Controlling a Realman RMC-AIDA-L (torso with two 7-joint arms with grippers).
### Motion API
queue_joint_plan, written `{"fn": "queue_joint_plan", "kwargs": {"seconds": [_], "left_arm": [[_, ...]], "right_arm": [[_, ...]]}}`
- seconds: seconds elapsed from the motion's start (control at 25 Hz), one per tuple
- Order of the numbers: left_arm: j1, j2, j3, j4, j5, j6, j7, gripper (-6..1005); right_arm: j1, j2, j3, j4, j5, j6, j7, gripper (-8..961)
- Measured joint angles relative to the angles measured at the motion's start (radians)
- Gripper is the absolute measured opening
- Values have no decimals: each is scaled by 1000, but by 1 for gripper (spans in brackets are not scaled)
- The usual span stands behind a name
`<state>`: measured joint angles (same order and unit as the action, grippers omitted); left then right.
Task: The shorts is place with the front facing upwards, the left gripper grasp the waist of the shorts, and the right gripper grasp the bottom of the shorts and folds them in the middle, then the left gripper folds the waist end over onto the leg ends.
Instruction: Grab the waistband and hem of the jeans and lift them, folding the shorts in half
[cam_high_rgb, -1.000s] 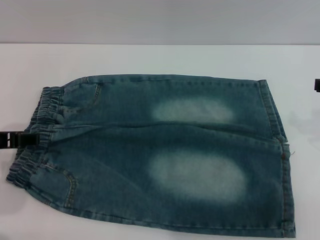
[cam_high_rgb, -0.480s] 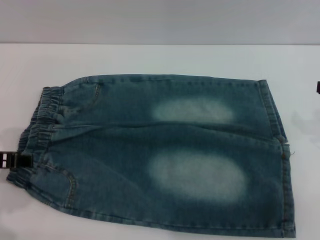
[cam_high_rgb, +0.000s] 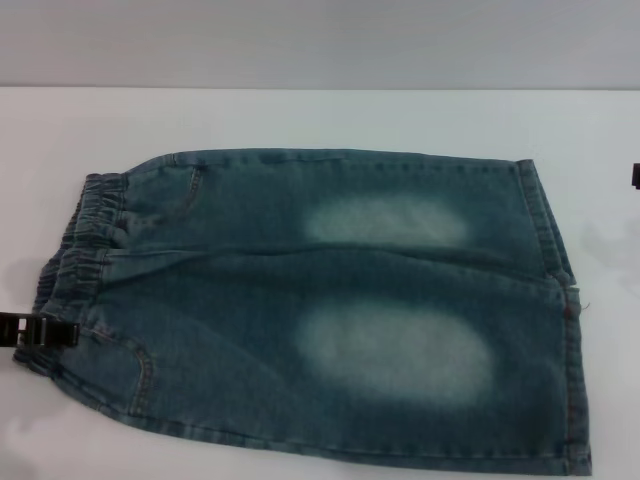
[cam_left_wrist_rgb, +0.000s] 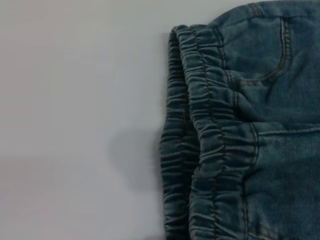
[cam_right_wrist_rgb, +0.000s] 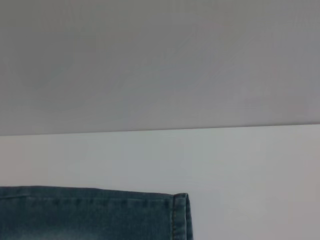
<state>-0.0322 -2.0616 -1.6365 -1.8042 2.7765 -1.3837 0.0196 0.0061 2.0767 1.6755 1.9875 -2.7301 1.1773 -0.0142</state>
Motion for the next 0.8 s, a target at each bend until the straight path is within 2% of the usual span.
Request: {"fn": "queue_joint_plan", "kwargs": {"seconds": [0.8], "left_arm": [[-20,2,11,29,8,-1,-30,589]], "right_arm": [[2,-2,0,8,1,1,-11,711]]}}
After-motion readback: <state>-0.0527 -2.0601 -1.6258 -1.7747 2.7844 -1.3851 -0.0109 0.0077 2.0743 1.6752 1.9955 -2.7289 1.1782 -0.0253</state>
